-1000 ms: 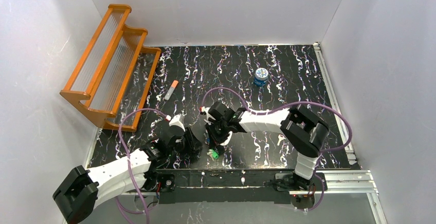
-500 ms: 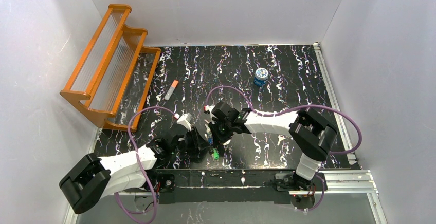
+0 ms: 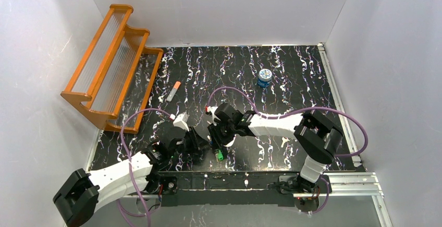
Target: Put the keys on the keyring
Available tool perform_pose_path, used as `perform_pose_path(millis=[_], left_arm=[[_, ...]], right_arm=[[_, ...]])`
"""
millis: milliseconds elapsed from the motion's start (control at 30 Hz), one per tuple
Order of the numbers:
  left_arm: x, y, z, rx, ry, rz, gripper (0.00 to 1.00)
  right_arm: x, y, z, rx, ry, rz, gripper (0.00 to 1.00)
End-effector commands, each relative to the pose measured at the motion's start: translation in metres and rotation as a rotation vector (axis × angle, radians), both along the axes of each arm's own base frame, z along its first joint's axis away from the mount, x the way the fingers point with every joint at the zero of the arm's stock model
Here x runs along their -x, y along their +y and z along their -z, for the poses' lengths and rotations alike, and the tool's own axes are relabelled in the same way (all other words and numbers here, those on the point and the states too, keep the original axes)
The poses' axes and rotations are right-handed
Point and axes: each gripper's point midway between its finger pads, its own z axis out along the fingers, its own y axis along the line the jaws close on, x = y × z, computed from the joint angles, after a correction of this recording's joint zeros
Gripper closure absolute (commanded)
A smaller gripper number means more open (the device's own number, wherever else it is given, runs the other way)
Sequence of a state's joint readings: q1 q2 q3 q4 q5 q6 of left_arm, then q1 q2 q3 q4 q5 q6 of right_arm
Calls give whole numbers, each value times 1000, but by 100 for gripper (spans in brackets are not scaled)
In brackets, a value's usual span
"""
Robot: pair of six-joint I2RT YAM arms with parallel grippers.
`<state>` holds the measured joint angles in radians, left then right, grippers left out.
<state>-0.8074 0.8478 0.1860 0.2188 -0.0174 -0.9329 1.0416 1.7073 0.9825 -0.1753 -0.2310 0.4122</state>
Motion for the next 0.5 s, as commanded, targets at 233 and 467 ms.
perform_pose_path(millis=[233,467], left_arm=[[0,13,11,-50,21,-51,78],[1,12,12,-50,22,-49,78]], right_arm=[[5,3,20,132,-139,-24,51],[-15,-11,19,231,-265,68,89]])
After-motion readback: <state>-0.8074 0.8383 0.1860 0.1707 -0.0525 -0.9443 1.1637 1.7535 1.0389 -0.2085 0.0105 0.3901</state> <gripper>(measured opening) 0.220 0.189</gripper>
